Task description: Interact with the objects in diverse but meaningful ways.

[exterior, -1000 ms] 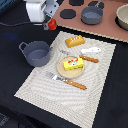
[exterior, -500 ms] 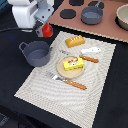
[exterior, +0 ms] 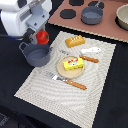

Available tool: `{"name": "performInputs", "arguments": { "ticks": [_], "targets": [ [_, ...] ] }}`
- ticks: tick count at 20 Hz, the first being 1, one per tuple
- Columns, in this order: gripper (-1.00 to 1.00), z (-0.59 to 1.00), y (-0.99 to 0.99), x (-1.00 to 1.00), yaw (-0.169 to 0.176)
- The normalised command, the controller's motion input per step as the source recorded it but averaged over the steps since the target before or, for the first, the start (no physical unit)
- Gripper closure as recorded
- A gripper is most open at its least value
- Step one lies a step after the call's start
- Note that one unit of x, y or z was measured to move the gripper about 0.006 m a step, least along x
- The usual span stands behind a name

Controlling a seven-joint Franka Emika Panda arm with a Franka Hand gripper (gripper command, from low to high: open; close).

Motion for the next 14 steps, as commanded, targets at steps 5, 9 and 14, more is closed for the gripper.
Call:
{"name": "performInputs", "arguments": {
  "ticks": [5, 9, 14],
  "targets": [
    [1.00, 0.00, -0.89, 0.57, -0.003],
    [1.00, 0.00, -0.91, 0.57, 0.000],
    [1.00, -0.18, -0.61, 0.58, -0.013]
  ]
}}
